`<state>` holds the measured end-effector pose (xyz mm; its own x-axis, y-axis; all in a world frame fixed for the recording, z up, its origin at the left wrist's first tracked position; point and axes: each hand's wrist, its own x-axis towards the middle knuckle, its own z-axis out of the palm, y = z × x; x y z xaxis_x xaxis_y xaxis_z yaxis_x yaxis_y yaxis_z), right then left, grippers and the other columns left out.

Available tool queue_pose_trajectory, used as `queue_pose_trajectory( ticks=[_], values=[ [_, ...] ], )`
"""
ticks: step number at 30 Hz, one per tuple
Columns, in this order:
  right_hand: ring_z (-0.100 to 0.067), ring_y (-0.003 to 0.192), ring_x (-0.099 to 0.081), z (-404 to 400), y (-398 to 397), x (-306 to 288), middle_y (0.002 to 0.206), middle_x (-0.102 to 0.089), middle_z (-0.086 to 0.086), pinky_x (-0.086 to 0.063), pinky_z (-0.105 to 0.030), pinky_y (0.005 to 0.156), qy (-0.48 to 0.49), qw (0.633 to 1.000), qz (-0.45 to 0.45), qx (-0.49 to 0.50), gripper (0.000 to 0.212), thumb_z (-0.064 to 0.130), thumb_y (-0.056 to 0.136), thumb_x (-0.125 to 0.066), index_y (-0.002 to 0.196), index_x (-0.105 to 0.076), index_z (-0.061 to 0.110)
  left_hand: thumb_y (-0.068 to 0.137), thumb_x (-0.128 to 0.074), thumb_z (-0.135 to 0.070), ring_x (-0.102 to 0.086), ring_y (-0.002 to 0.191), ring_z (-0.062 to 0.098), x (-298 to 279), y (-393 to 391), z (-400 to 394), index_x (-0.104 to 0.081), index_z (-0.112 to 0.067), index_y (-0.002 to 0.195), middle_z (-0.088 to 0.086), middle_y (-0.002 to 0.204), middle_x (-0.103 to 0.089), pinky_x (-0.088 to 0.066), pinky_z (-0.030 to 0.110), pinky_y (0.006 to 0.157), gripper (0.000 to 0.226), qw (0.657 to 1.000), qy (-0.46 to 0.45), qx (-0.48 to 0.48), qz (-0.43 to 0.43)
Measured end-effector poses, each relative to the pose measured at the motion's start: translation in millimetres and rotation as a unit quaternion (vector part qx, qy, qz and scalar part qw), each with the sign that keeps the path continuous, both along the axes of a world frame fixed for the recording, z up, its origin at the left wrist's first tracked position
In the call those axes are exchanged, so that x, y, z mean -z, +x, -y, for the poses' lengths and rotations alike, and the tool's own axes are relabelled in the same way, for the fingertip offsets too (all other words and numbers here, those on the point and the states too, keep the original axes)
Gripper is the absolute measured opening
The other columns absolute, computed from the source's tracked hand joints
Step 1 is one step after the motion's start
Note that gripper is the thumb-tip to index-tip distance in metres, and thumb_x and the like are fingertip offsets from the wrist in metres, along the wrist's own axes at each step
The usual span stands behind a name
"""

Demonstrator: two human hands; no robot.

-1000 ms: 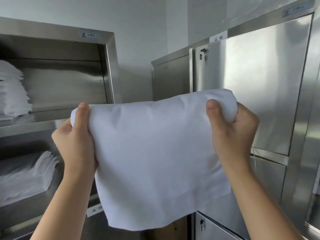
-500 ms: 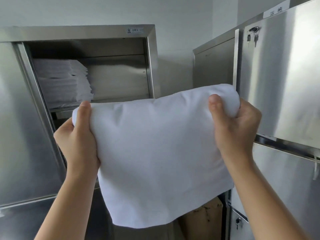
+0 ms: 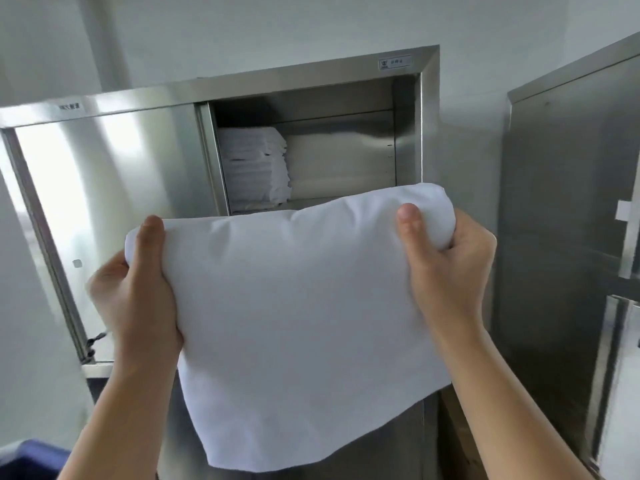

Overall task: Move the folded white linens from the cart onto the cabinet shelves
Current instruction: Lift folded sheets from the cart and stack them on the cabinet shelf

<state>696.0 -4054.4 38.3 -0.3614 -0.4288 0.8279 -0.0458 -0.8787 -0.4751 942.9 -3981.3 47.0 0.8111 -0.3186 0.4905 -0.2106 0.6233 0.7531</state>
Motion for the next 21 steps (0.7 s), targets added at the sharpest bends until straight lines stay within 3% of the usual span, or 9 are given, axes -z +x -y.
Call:
queue_pose_trajectory(
  ticks=[3, 7, 13, 21],
  values=[
    [-0.003, 0.047, -0.024, -2.4, 33.7, -0.1, 0.047, -0.026, 0.013, -0.021, -0.015, 0.045, 0.007, 0.999, 0.005, -0.032, 0.054, 0.047, 0.081, -0.066, 0.056, -0.024, 0.024, 0.08, -0.074, -0.049, -0.017, 0.072, 0.038, 1.7, 31.8, -11.9, -0.025, 0.003, 0.065, 0.01, 0.068, -0.016, -0.019, 0.055, 0.058, 0.073, 1.0, -0.002, -0.016, 0.003],
    [-0.002, 0.043, -0.027, -5.1, 73.2, 1.1, 0.043, -0.029, 0.014, -0.022, -0.013, 0.043, 0.013, 0.998, 0.003, -0.059, 0.055, 0.037, 0.083, -0.07, 0.055, -0.026, 0.023, 0.079, -0.074, -0.05, -0.019, 0.069, 0.044, 5.1, 68.9, -26.6, -0.031, 0.007, 0.064, 0.012, 0.072, -0.02, -0.024, 0.058, 0.055, 0.073, 0.999, -0.004, -0.042, 0.005],
    [-0.003, 0.045, -0.026, -8.5, 126.5, 6.7, 0.045, -0.028, 0.014, -0.023, -0.015, 0.044, 0.021, 0.994, -0.003, -0.103, 0.053, 0.035, 0.085, -0.069, 0.054, -0.027, 0.024, 0.08, -0.075, -0.046, -0.018, 0.071, 0.038, 14.1, 111.6, -50.2, -0.019, -0.007, 0.062, 0.007, 0.064, -0.016, -0.026, 0.059, 0.055, 0.071, 0.995, -0.005, -0.099, 0.0],
    [-0.003, 0.044, -0.028, 8.1, 191.0, 22.5, 0.045, -0.028, 0.013, -0.024, -0.011, 0.045, 0.046, 0.982, -0.017, -0.181, 0.05, 0.033, 0.086, -0.068, 0.056, -0.029, 0.02, 0.079, -0.076, -0.049, -0.023, 0.058, 0.024, 30.6, 157.7, -69.4, -0.03, -0.02, 0.045, -0.003, 0.052, -0.022, -0.025, 0.045, 0.058, 0.065, 0.987, 0.007, -0.16, -0.007]
  ],
)
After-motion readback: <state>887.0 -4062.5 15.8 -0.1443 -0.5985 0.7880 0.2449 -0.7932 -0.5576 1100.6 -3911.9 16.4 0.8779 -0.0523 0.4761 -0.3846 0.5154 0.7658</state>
